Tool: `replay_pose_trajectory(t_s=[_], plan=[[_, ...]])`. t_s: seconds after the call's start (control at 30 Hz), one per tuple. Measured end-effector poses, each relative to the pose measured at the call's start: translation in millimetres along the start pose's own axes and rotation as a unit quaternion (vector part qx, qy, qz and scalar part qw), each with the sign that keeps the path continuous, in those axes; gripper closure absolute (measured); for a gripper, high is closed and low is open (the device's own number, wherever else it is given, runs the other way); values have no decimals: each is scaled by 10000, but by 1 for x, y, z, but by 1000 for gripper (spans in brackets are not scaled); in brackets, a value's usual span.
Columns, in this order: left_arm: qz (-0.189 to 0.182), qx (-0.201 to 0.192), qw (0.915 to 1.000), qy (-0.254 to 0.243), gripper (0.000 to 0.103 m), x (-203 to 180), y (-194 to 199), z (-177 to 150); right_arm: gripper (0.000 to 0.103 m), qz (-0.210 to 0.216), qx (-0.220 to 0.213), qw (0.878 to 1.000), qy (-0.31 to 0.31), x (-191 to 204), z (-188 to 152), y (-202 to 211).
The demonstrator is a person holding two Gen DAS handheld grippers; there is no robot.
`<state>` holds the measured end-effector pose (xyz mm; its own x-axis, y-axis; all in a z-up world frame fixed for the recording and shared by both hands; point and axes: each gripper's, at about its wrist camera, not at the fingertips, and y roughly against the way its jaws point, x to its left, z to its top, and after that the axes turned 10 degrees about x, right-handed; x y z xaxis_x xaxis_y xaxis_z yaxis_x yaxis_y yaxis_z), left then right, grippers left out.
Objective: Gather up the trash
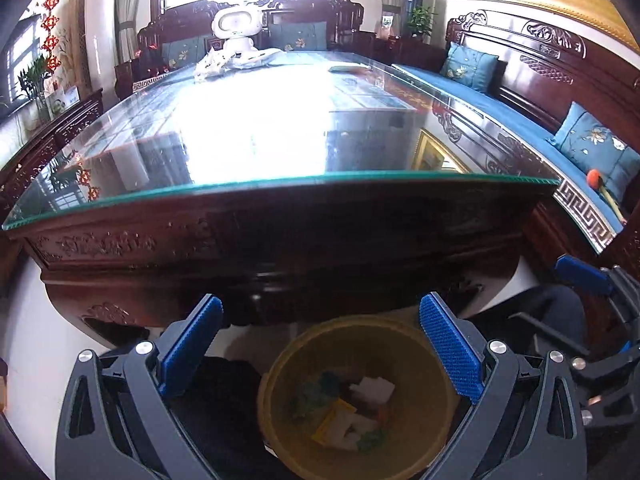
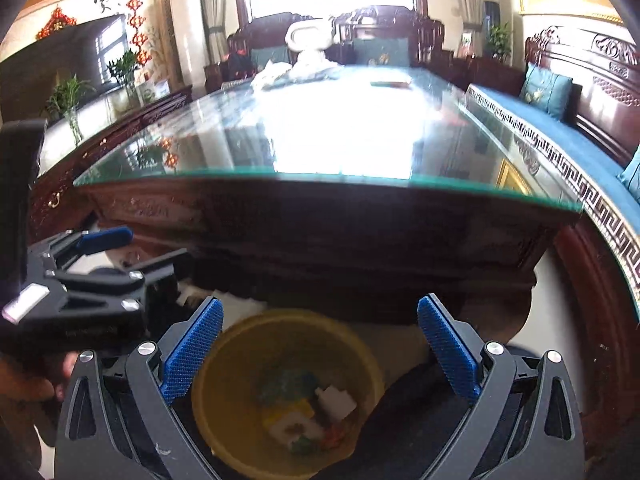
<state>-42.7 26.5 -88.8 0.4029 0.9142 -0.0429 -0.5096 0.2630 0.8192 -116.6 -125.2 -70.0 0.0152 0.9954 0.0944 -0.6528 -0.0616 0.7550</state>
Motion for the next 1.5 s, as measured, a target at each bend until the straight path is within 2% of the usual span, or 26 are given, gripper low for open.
replay_pose_trajectory(t_s=[0.1,0.27,0.63,0.8,1.03,1.5], plan=[[-117,-15,9999,27,4,0,1,11,9,-33,-134,9999,25,-1,12,4],[-71,-177,9998,-36,4,-2,4,33,9,-178,-384,9991,54,-6,38,9],[149,-794,9967,7,4,10,9,106,9,-323,-886,9955,7,-17,113,4],[229,-1057,9940,158,4,18,13,131,9,-368,-1155,9926,42,-14,136,4],[418,-1379,9893,215,4,27,24,148,9,-418,-1378,9894,173,-5,156,1],[545,-1523,9862,339,4,37,31,158,8,-509,-1497,9872,199,-1,170,3]])
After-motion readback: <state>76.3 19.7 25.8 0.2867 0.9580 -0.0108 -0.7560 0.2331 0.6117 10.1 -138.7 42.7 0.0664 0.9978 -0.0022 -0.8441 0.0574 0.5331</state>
